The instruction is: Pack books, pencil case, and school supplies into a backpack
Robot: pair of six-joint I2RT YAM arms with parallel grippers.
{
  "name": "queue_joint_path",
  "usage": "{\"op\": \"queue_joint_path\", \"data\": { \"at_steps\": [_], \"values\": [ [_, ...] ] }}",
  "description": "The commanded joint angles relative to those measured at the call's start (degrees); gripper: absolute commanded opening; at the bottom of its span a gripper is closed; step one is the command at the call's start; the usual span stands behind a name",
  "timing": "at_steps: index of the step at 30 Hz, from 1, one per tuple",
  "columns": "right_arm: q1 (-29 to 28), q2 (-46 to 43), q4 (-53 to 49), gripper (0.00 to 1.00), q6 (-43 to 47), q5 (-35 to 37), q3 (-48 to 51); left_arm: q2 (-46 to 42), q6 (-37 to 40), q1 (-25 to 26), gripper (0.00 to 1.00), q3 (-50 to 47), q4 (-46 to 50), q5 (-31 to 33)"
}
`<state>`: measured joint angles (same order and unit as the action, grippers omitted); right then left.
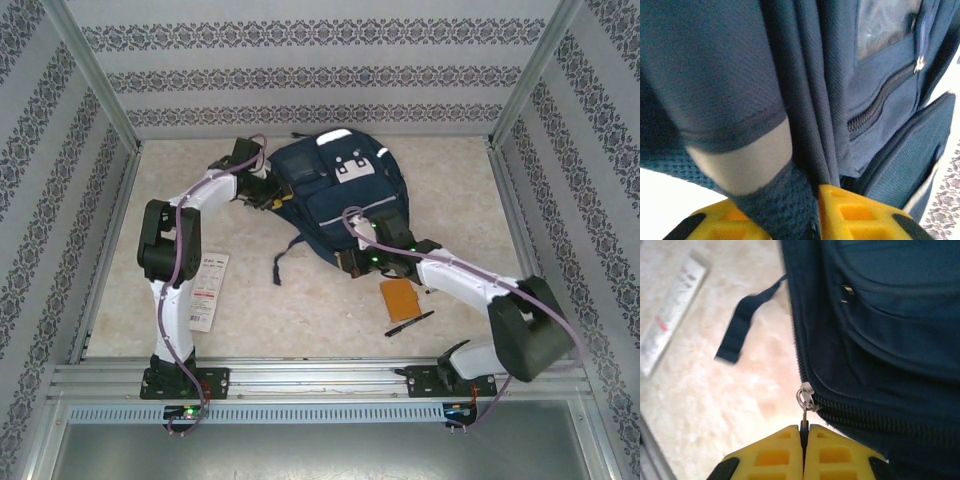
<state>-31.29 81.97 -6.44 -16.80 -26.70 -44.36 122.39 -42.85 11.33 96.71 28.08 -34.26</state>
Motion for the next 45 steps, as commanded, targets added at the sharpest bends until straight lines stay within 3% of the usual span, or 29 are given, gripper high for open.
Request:
{"op": "queue_joint_path", "data": {
  "at_steps": [1, 6, 14, 23, 26, 31, 37, 45],
  "values": [
    [-3.5, 5.7, 4.8, 0.0, -1.7, -5.5, -5.6, -0.3, 7.1, -1.7, 0.37, 6.4, 11.9, 0.8],
    [-7.1, 15.5, 10.3, 0.0, -6.3, -3.5, -13.5, -10.2, 3.4, -1.5, 0.46, -4.9, 16.2, 6.8],
    [-10.2, 22.7, 13.6, 0.0, -8.8, -6.9, -17.8, -23.4, -9.2, 2.7, 0.48, -29.1, 0.1, 3.7],
    [-12.2, 22.4, 12.5, 0.0, -12.2, -6.7, -17.6, -18.9, -17.1, 5.7, 0.46, -32.1, -10.7, 7.4],
    [-12.1, 21.5, 11.4, 0.0, -13.8, -5.5, -16.4, -18.0, -17.3, 6.0, 0.36, -31.8, -12.1, 7.2],
    [-11.6, 19.2, -0.5, 0.0, -11.1, -1.4, -16.9, -17.7, -12.8, 6.0, 0.0, -31.2, -9.4, 10.9],
    [-7.9, 12.7, -14.0, 0.0, -7.7, 3.1, -12.6, -16.5, -7.6, 4.2, 0.0, -28.6, -5.9, 11.6],
    [-1.5, 7.3, -21.4, 0.0, -4.4, 5.3, -7.8, -15.4, -5.1, 2.8, 0.0, -26.1, -3.9, 9.3]
  ]
}}
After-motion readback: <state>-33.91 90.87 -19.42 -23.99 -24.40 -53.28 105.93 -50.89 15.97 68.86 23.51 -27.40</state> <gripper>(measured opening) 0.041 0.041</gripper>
